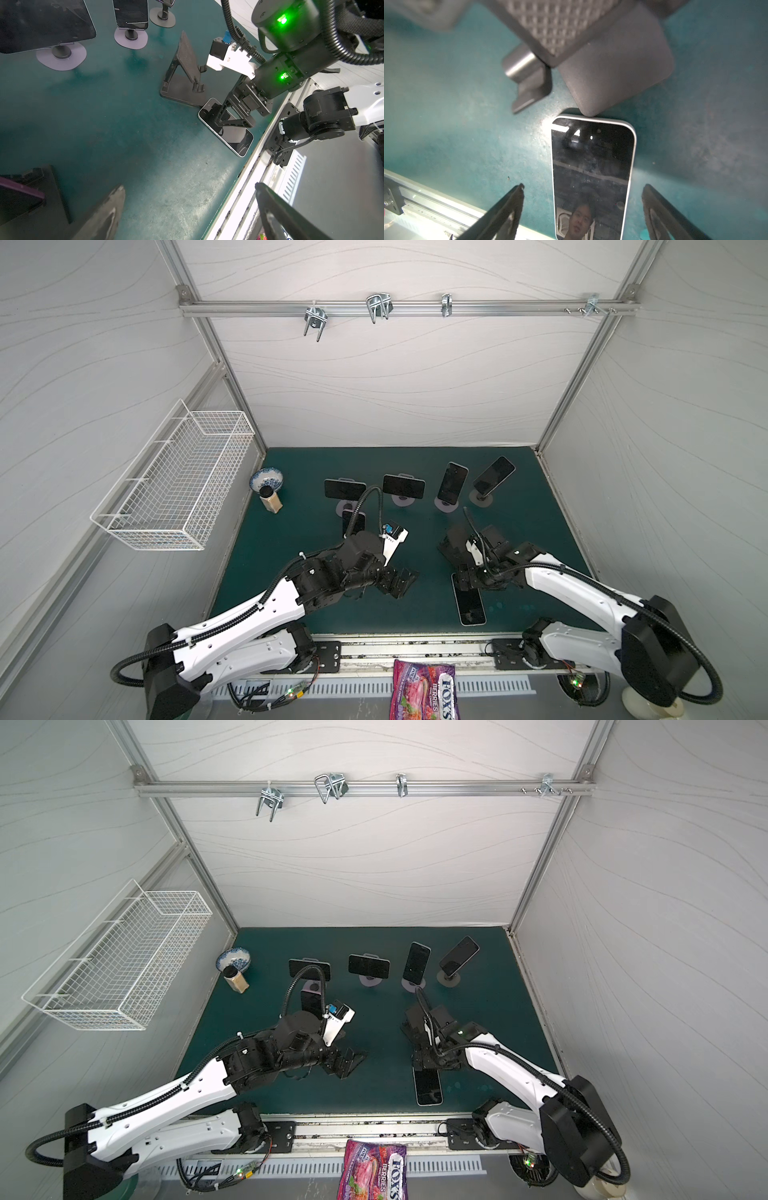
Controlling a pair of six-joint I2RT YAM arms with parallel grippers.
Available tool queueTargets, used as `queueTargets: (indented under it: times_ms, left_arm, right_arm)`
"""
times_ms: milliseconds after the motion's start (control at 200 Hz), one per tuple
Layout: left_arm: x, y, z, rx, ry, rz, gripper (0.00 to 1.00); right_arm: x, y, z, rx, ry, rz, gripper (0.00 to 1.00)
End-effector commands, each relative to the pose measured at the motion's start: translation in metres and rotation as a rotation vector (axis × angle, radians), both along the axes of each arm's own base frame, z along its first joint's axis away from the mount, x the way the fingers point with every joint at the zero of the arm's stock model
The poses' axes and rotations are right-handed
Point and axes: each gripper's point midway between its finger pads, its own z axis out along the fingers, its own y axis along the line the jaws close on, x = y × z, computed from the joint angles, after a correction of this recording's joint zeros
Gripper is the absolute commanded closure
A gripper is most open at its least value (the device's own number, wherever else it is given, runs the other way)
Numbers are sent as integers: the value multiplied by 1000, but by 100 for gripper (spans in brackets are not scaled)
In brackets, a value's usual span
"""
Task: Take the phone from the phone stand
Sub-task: 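Open the right gripper to release the white-framed phone on the table, then raise the right gripper up and away from the released phone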
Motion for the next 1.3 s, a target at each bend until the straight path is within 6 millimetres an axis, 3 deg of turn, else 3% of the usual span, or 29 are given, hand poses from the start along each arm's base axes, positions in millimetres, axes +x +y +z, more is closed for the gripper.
queueTargets:
  times_ms: [0,515,875,1120,1295]
  left_arm:
    - [4,-3,28,-56,-35,17,1]
    - [8,-4,37,-44,-69,12,1]
    - [27,-6,65,-10,-182,41,3]
    - [39,10,95,13,-295,109,4]
    - [37,20,115,13,-327,126,4]
  right_arm:
    - [-3,-4,8,-13,-8,-8,10]
    - [-4,-3,45,43,-57,-24,11]
    - [12,7,109,106,-176,9,14]
    - [26,24,164,189,-309,75,16]
    - [30,31,188,219,-354,106,16]
